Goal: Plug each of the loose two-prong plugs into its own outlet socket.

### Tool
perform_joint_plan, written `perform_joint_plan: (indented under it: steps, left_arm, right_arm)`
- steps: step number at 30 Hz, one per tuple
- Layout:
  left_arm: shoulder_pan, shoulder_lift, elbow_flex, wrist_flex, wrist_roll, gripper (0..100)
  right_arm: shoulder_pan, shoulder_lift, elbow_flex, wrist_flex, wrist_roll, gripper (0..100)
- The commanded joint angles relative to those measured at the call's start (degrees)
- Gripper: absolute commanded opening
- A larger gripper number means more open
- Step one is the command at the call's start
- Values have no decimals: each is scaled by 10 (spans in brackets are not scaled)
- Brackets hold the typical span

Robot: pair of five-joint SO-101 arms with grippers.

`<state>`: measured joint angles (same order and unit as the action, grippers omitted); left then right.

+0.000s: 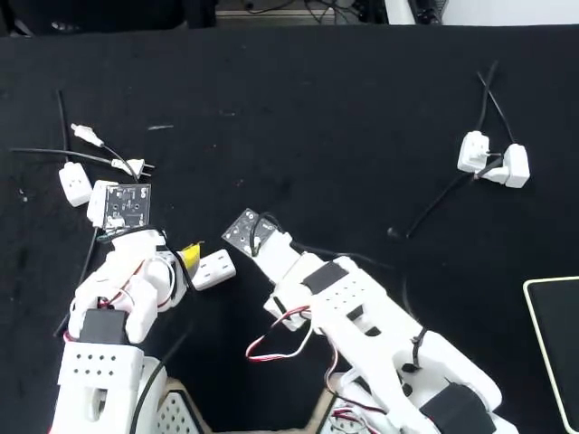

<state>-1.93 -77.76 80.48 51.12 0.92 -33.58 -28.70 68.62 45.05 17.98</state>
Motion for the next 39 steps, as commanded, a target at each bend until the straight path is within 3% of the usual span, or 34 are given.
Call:
perform_joint_plan:
  steps: [1, 15, 18, 22, 29, 33, 39]
  left_arm:
    - [1, -6, -7, -6, -5, 263]
    - [1, -6, -7, -6, -5, 263]
    - [1, -6, -7, -5, -5, 263]
    - [1, -6, -8, -5, -5, 263]
    - [0, -6, -15, -4, -5, 263]
    - [-32, -6, -62, 40, -2, 263]
    - [-66, -7, -99, 73, 15, 263]
  right_arm:
    - [15, -20, -3, -4, -4, 116]
    - [15, -22, -2, 12, -3, 108]
    - [16, -22, 0, 12, -3, 4]
    - [16, -26, -3, 18, -3, 11]
    - [11, -144, -58, 103, -3, 10]
    - [-44, -166, -73, 55, -4, 10]
    - [-114, -81, -85, -71, -7, 10]
